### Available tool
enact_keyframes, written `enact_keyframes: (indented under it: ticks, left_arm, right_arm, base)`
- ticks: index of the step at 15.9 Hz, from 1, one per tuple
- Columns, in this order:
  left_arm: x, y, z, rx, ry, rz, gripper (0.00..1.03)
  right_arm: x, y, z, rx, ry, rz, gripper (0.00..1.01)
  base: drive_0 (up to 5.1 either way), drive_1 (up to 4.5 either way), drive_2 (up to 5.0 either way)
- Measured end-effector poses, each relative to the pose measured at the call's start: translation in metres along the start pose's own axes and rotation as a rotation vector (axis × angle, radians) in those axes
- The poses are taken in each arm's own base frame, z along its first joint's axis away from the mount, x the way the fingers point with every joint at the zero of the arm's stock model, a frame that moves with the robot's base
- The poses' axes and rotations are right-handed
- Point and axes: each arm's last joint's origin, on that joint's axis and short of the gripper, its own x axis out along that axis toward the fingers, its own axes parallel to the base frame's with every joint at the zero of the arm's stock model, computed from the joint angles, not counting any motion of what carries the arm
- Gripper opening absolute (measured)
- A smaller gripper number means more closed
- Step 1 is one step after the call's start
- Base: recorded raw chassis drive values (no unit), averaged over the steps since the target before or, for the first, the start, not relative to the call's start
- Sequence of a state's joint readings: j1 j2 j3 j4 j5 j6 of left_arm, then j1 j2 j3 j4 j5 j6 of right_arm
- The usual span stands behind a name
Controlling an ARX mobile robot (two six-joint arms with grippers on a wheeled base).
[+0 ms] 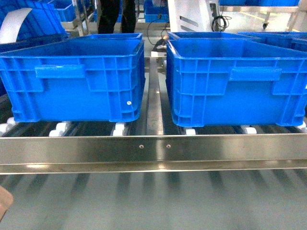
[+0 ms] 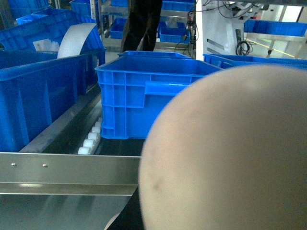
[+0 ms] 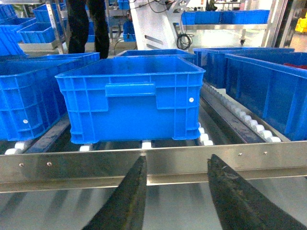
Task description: Place part in tray to right shelf
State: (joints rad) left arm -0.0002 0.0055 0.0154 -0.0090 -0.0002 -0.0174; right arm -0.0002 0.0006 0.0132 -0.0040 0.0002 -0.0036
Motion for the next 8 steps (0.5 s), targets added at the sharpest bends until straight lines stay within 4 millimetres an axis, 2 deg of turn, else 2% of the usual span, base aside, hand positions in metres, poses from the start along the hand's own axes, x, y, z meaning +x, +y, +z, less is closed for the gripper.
enact_keyframes:
  ticks: [5, 6, 8]
  left_arm:
    - [0.0000, 0.0000, 0.0000, 0.000, 0.000, 0.000, 0.13]
    - [0.0000, 0.0000, 0.0000, 0.000, 0.000, 0.000, 0.13]
    - [0.0000, 0.0000, 0.0000, 0.000, 0.000, 0.000, 0.13]
  right_arm:
    - [0.0000, 0.0000, 0.0000, 0.000, 0.000, 0.000, 0.95]
    - [0.0000, 0.0000, 0.0000, 0.002, 0.000, 0.000, 0.99]
    - [0.0000, 0.0000, 0.0000, 0.003, 0.000, 0.000, 0.98]
  base:
    - [0.0, 0.00, 0.0]
    - [0.0, 0.00, 0.0]
    - [0.0, 0.00, 0.0]
